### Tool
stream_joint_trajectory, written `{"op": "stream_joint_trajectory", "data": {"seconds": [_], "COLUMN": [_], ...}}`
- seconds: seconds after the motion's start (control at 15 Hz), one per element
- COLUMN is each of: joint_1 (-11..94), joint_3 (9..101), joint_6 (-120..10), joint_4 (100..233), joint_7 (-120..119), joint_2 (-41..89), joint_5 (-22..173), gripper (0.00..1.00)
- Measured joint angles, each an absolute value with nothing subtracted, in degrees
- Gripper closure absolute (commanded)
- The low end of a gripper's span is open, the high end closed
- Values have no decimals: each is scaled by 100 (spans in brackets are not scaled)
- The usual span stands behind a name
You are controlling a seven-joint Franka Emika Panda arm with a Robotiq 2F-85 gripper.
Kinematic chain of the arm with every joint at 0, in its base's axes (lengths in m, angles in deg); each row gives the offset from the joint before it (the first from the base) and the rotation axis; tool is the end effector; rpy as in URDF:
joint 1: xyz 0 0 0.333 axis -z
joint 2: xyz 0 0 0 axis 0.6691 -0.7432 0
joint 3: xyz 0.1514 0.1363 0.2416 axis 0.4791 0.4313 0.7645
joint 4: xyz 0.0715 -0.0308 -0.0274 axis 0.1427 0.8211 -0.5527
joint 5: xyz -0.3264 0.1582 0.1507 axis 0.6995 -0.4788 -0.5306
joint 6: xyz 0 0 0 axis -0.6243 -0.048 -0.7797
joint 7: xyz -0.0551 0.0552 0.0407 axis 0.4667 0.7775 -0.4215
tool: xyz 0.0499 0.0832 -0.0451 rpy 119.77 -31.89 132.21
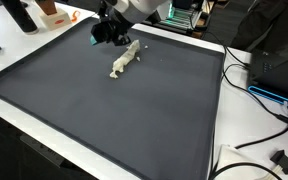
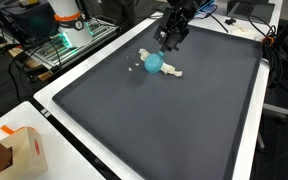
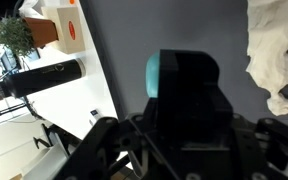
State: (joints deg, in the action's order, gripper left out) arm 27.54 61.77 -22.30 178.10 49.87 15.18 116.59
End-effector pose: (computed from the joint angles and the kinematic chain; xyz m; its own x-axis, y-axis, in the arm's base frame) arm 0.5942 0.1192 0.2890 0.9614 -0.2349 0.1431 -0.2651 -0.6524 0.7100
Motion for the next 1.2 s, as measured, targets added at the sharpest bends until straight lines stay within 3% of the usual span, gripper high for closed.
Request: {"op": "stream_joint_trajectory", "data": {"seconds": [1.2], "joint_1": [3157], "joint_3": [6201], "joint_6": [-3647], "joint_4": [18734], "joint_7": [3544], "joint_2": [3051], "joint_5": [10142], "gripper": [75]}}
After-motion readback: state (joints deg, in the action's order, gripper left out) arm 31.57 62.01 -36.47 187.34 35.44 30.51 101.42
